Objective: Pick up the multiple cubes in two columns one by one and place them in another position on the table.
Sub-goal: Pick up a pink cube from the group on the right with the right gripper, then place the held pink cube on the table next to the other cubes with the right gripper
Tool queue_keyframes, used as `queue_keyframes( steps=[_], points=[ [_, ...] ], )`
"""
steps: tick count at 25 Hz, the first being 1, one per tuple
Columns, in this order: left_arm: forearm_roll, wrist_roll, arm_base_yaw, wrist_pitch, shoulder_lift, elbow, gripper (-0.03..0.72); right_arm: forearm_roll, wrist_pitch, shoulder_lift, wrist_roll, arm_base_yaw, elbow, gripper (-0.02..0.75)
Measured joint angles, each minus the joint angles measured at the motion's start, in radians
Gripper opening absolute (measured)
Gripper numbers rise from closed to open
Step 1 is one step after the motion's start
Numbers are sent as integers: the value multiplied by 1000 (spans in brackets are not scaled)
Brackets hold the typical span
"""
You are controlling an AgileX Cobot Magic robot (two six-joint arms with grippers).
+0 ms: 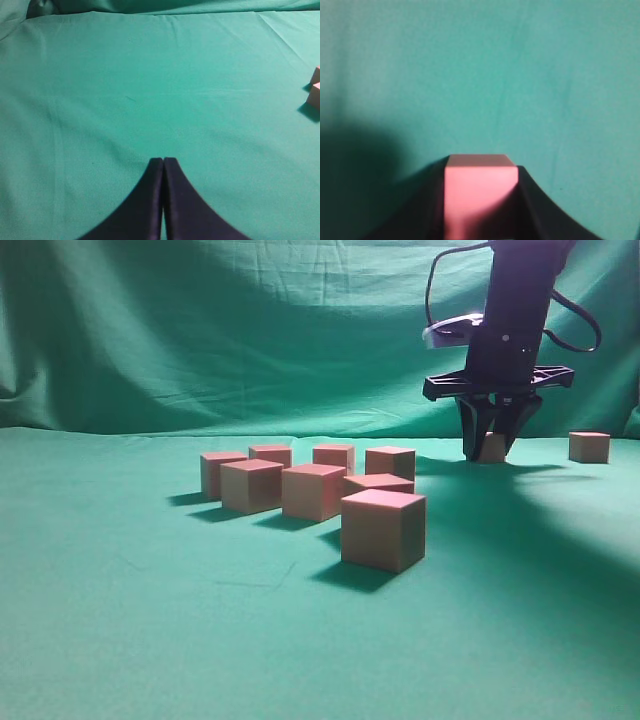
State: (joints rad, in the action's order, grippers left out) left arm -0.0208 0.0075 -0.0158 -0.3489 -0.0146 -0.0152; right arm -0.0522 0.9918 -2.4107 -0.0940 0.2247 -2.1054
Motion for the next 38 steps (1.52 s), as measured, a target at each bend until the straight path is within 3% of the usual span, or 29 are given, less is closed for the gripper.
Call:
queue_keyframes(
  steps=[6,17,21,25,32,38],
  points=[
    [0,0,0,0,0,0,0,19,41,86,0,0,0,258],
    [0,0,0,0,0,0,0,209,257,469,2,0,1,258],
    [0,0,0,0,0,0,0,272,260,593,4,0,78,258],
    [0,0,0,0,0,0,0,355,264,736,-25,18,260,258],
    [0,0,0,0,0,0,0,373,198,895,-73,204,693,258],
    [0,0,0,0,0,0,0,376,38,908,-124,474,948,258]
  ],
)
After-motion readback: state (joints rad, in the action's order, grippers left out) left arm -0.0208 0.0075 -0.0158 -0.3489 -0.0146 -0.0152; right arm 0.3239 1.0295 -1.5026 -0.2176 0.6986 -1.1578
